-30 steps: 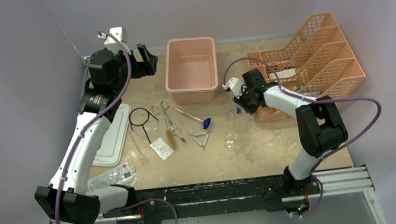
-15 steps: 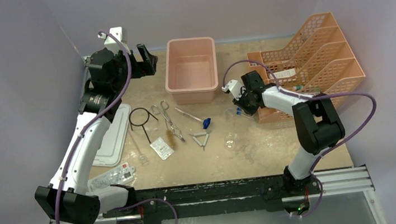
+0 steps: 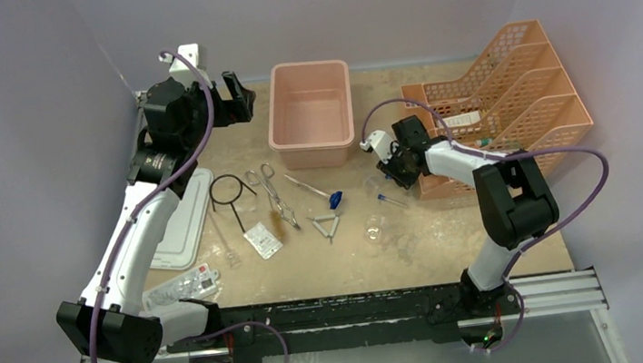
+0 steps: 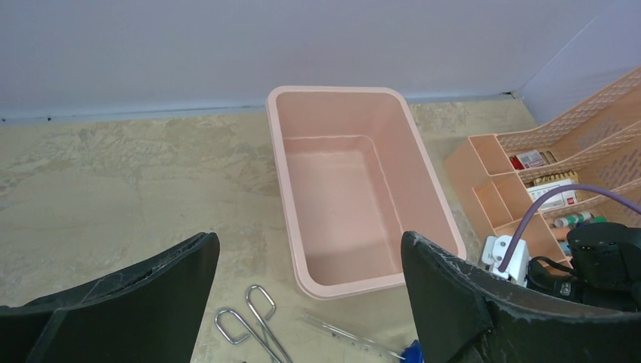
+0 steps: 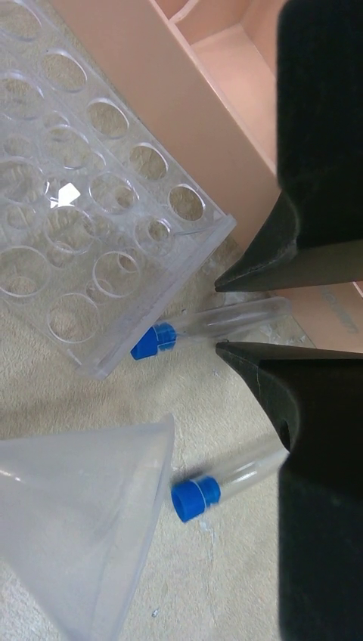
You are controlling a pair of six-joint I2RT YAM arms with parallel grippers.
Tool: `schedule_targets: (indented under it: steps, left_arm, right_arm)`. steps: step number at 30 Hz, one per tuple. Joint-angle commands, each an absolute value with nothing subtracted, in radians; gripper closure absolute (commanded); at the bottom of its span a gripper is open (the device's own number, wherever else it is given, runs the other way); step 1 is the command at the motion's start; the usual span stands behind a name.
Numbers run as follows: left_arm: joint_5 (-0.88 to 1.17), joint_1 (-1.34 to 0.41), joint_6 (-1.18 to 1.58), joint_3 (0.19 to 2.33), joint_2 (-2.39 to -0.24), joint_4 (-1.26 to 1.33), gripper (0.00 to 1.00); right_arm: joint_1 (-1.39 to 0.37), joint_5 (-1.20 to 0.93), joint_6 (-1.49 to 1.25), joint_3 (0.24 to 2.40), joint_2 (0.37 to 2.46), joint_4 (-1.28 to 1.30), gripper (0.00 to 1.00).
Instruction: Organize the chemistry lab equipment
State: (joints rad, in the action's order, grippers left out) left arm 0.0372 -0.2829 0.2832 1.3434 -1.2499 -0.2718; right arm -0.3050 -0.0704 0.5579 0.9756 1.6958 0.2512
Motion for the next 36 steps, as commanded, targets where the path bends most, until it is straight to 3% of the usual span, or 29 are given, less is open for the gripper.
schedule_targets:
  steps: [1, 6, 9, 24, 29, 36]
  left_arm:
    - [0.028, -0.288, 0.261, 1.339, -1.224, -0.247, 0.11]
    - [0.026, -0.288, 0.26, 1.339, -1.223, -0.247, 0.11]
    - [0.026, -0.288, 0.261, 1.34, -1.223, -0.246, 0.11]
    - [0.057, -0.289, 0.339, 1.342, -1.229, -0.206, 0.12]
    - [-0.023, -0.301, 0.361, 1.379, -1.277, -0.249, 0.13]
    - [0.023, -0.357, 0.509, 1.383, -1.33, -0.227, 0.16]
  right_arm:
    - [-0.302, -0.12, 0.577, 0.962, 1.72, 0.268, 0.67]
    - [-0.302, -0.12, 0.586, 0.963, 1.719, 0.268, 0.88]
    - [-0.303, -0.116, 0.599, 0.968, 1.7, 0.275, 0.94]
    - [-0.303, -0.235, 0.523, 0.934, 1.363, 0.326, 0.95]
    - [-0.303, -0.208, 0.416, 0.92, 1.253, 0.264, 0.97]
    - [-0.304, -0.212, 0.207, 0.869, 1.154, 0.076, 0.98]
